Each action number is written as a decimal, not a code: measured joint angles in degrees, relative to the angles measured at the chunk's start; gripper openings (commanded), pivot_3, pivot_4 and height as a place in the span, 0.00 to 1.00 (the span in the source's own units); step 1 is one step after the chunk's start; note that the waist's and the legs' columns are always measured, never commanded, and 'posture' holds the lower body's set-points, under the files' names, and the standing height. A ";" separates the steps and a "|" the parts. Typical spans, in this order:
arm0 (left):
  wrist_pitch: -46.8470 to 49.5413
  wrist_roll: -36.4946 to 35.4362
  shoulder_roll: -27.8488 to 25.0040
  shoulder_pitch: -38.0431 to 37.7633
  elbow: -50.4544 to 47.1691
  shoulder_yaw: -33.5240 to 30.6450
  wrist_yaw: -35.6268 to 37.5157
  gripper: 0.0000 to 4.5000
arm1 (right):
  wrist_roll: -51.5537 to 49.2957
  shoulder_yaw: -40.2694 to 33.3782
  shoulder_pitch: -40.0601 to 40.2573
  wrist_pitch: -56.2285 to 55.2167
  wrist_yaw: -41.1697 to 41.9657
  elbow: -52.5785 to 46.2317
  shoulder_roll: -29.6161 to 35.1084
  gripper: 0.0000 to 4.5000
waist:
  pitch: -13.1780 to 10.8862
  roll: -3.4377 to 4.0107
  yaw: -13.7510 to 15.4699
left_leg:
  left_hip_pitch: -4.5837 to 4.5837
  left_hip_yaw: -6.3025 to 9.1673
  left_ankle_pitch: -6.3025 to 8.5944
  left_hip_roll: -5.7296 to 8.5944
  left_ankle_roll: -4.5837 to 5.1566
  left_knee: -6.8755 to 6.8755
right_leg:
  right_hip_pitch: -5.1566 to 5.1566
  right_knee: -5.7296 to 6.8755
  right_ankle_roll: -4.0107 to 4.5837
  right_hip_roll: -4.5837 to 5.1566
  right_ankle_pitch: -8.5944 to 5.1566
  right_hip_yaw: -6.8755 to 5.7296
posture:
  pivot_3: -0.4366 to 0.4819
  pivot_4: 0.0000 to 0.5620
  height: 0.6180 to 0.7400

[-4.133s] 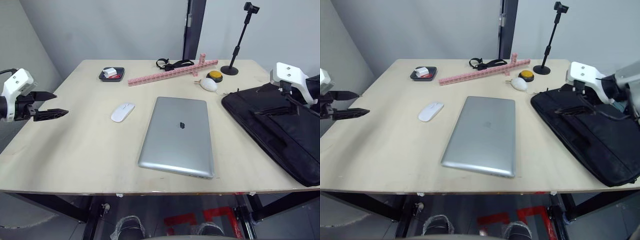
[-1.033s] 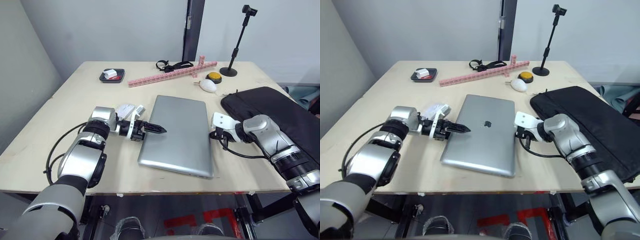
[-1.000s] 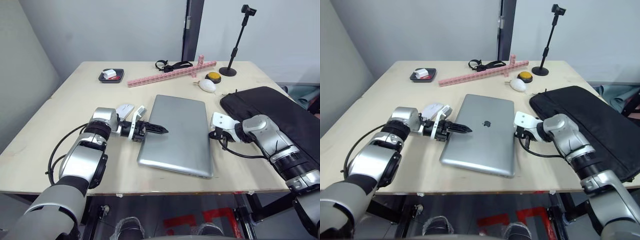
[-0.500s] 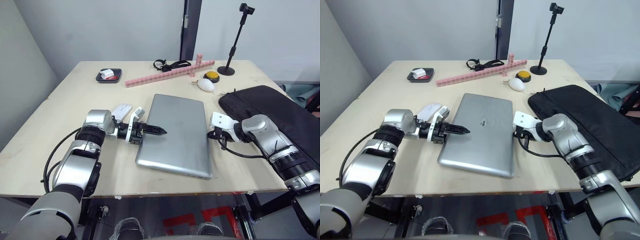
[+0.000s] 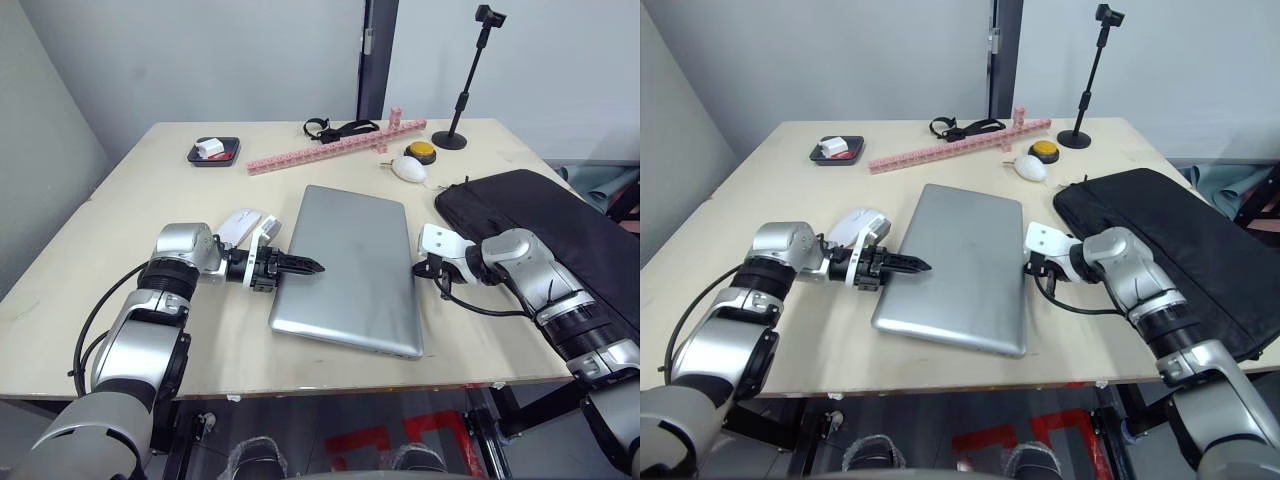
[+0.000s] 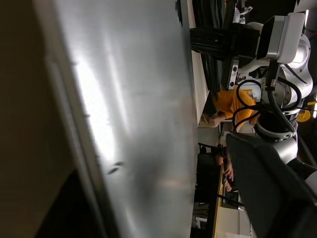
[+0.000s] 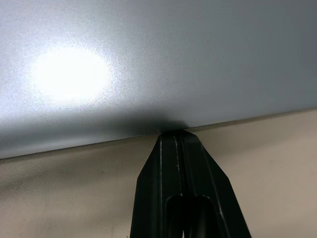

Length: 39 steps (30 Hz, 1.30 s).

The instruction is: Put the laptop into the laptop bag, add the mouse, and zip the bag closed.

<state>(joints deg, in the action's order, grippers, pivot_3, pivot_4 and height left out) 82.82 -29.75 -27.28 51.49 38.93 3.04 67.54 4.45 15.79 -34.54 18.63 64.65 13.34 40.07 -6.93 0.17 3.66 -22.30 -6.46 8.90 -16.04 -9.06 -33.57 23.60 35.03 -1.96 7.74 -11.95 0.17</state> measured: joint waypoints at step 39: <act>9.42 -38.02 12.05 -21.24 -25.83 -22.55 -45.49 0.06 | -14.28 -20.87 11.76 6.00 -3.54 -16.55 10.80 0.99 | -0.74 0.07 2.00 | -0.84 0.17 0.02 0.02 -0.12 0.34 | 0.42 -0.84 -0.80 -0.02 0.46 -0.32 | 0.48 0.27 1.00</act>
<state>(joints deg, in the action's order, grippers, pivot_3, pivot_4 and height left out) 92.24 -67.77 -15.23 30.26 13.10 -19.51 22.06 -9.83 -5.09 -22.78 24.63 61.11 -3.22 50.87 -7.67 0.24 5.66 -23.14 -6.29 8.92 -16.02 -9.18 -33.24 24.02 34.19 -2.75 7.72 -11.49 -0.15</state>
